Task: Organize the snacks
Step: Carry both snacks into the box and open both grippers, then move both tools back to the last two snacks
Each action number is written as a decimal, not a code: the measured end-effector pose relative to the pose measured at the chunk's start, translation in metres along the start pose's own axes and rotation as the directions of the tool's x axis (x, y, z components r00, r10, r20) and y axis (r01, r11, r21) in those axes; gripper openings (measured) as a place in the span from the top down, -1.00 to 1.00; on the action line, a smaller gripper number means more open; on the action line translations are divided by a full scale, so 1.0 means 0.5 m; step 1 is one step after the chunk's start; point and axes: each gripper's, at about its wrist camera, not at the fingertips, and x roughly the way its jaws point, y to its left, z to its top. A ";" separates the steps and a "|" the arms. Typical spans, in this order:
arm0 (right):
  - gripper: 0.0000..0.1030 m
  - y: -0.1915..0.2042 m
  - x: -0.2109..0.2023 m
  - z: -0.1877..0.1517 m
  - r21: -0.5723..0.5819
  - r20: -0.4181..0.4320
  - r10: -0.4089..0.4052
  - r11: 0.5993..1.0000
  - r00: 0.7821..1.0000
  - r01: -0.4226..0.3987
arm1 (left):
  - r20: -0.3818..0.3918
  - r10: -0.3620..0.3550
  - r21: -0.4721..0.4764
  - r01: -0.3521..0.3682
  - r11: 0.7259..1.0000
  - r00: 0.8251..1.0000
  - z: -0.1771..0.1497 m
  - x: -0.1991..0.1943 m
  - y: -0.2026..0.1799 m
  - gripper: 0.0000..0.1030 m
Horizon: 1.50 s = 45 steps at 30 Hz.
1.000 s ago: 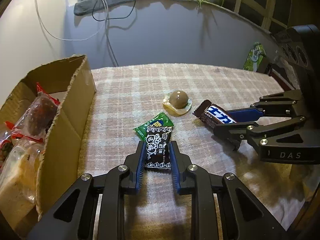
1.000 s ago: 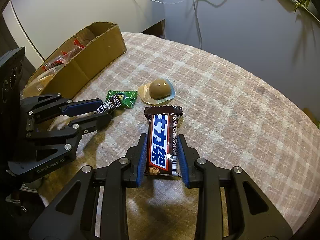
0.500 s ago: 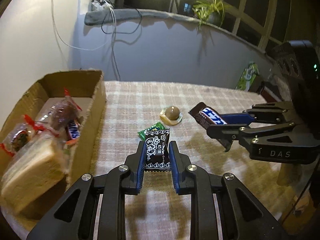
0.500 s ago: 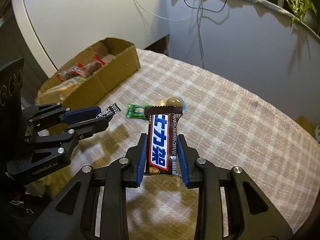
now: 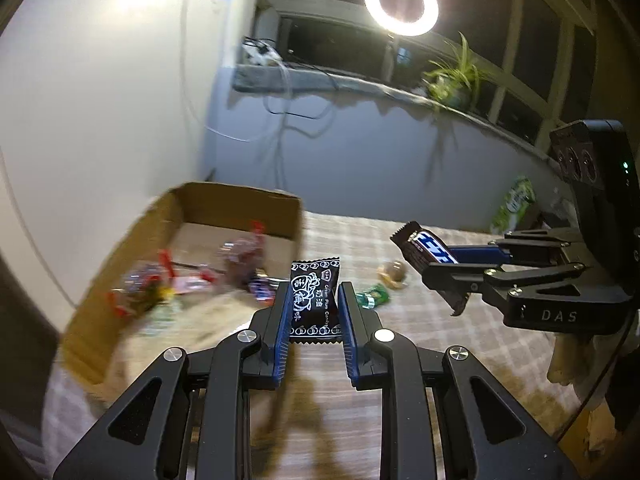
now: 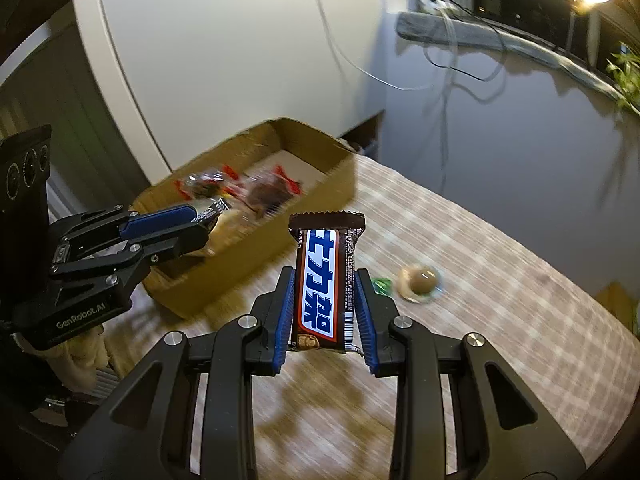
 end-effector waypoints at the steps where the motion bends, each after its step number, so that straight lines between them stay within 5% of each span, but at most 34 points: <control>1: 0.41 0.010 0.005 0.006 -0.008 0.001 0.009 1.000 1.000 -0.009 | 0.004 0.008 -0.008 -0.008 1.000 1.000 0.000 -0.005 0.011 0.59; 16: 0.41 0.134 0.111 0.086 -0.092 -0.036 0.096 0.991 0.995 -0.099 | 0.033 0.109 -0.106 -0.105 0.989 0.994 -0.012 -0.047 0.137 0.59; 34: 0.40 0.159 0.178 0.124 -0.099 -0.070 0.094 0.990 0.993 -0.101 | 0.025 0.128 -0.149 -0.123 0.981 0.991 -0.013 -0.041 0.170 0.58; 39: -0.22 0.152 0.165 0.127 -0.089 -0.039 0.081 0.992 0.996 -0.084 | 0.027 0.138 -0.154 -0.132 0.979 0.990 -0.012 -0.044 0.172 0.38; 45: -0.38 0.125 0.146 0.127 -0.058 -0.017 0.067 0.996 0.998 -0.068 | 0.029 0.138 -0.155 -0.132 0.979 0.990 -0.013 -0.045 0.172 0.38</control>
